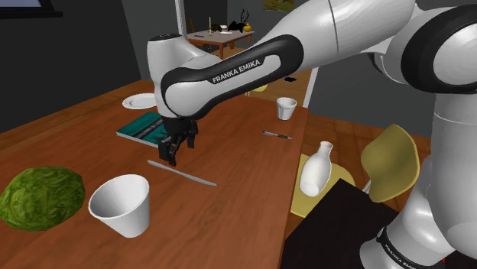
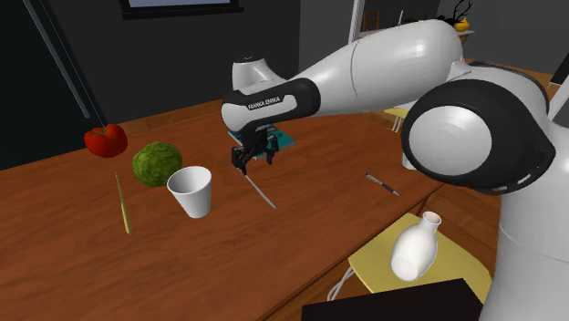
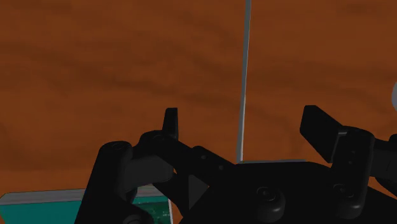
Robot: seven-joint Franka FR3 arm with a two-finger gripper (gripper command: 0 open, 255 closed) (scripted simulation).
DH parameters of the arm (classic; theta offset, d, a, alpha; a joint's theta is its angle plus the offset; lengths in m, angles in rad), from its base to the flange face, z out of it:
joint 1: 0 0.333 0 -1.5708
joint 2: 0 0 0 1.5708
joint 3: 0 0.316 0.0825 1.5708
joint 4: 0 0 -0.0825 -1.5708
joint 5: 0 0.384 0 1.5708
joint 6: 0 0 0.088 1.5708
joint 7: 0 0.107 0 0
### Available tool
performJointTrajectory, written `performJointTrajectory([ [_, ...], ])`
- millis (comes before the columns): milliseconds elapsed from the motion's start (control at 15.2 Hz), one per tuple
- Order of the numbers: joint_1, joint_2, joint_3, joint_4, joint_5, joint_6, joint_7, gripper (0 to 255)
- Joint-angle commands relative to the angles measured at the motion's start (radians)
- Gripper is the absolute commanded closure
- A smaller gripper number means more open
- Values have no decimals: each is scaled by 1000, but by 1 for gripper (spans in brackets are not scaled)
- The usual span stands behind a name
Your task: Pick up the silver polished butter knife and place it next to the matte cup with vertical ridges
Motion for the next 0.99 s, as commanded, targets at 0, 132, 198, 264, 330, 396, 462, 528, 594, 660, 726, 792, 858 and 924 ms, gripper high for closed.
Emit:
performJointTrajectory([
  [0, 25, 80, 1, 102, -23, -15, 4, 0],
  [132, 36, 112, -1, 131, -32, -9, 7, 0],
  [198, 37, 118, -2, 125, -34, 1, 8, 0],
  [264, 37, 123, -3, 120, -35, 12, 9, 0],
  [330, 37, 128, -4, 115, -37, 22, 10, 0],
  [396, 38, 134, -5, 110, -39, 33, 12, 0],
  [462, 38, 140, -6, 106, -41, 43, 13, 0],
  [528, 38, 146, -7, 101, -43, 53, 14, 0],
  [594, 38, 149, -8, 99, -44, 59, 14, 0],
  [660, 39, 150, -8, 99, -44, 59, 14, 0],
  [726, 39, 150, -8, 99, -44, 59, 15, 0],
  [792, 39, 150, -8, 99, -44, 59, 15, 0],
  [858, 39, 150, -8, 99, -44, 59, 15, 0],
  [924, 39, 150, -8, 99, -44, 59, 15, 0],
])
